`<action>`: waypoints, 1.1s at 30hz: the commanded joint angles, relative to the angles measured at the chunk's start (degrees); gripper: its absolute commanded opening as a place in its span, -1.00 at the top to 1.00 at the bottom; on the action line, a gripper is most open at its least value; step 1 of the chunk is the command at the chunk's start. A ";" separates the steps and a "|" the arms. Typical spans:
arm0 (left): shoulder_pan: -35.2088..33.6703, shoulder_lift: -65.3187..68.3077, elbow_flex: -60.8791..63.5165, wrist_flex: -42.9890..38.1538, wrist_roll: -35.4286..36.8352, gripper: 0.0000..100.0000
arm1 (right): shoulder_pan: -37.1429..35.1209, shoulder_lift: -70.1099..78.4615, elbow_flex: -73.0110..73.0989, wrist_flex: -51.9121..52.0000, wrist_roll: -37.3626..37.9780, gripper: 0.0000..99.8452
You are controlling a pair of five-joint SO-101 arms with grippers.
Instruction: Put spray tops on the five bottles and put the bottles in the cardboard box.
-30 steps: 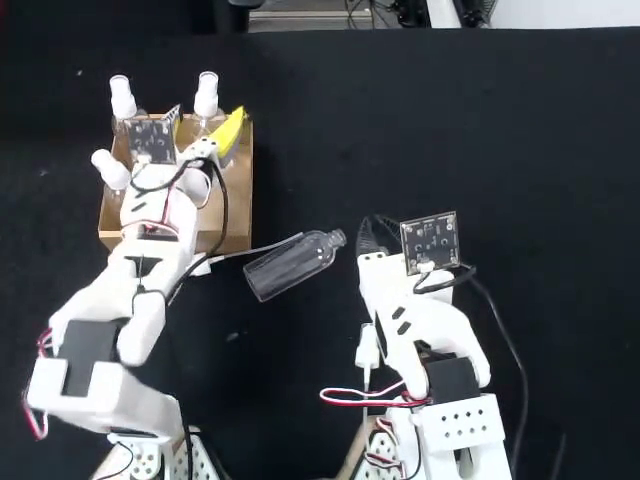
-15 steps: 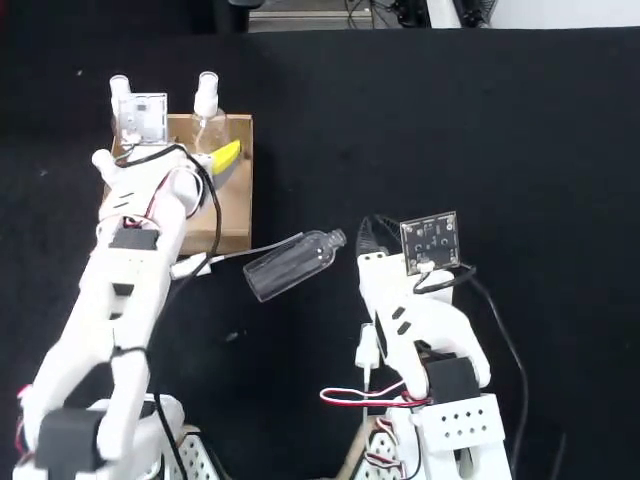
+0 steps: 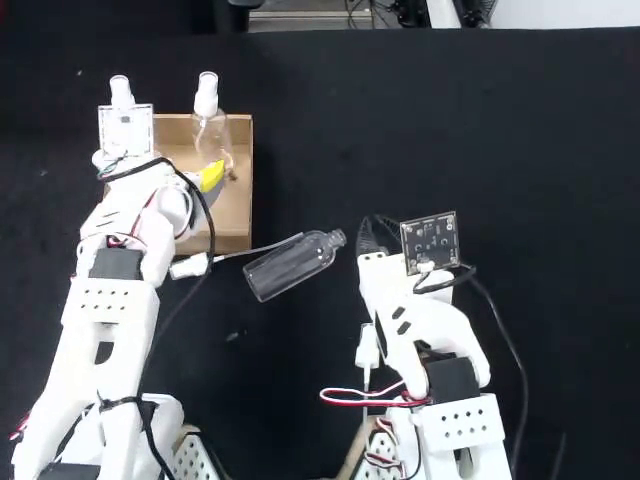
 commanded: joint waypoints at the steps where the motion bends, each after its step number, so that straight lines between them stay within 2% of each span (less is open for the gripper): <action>1: 1.89 1.49 -2.59 -1.14 0.79 0.89 | -0.35 -1.45 -0.31 -1.23 0.09 0.98; 2: 1.89 3.08 -3.03 -1.14 0.79 0.96 | -0.35 -1.45 -0.22 -1.23 0.09 0.98; 5: 1.54 9.49 -5.05 -1.14 0.35 0.88 | -0.35 -1.45 0.31 -1.67 0.09 0.98; 12: 1.89 25.85 -14.99 -1.05 0.79 0.94 | -0.35 -1.45 0.22 -1.67 0.09 0.98; 21: 1.45 31.21 -18.86 -0.26 0.35 0.94 | -0.35 -1.45 0.13 -1.67 0.09 0.98; 24: 1.36 29.36 -20.00 3.87 0.35 0.94 | -0.35 -1.45 0.13 -1.67 0.09 0.98; 27: 1.36 23.65 -23.25 12.66 -0.26 0.94 | -0.35 -1.45 0.13 -1.67 0.09 0.98; 33: 7.43 16.79 -26.95 30.95 -16.18 0.94 | -0.26 -1.45 0.04 -1.58 0.09 0.98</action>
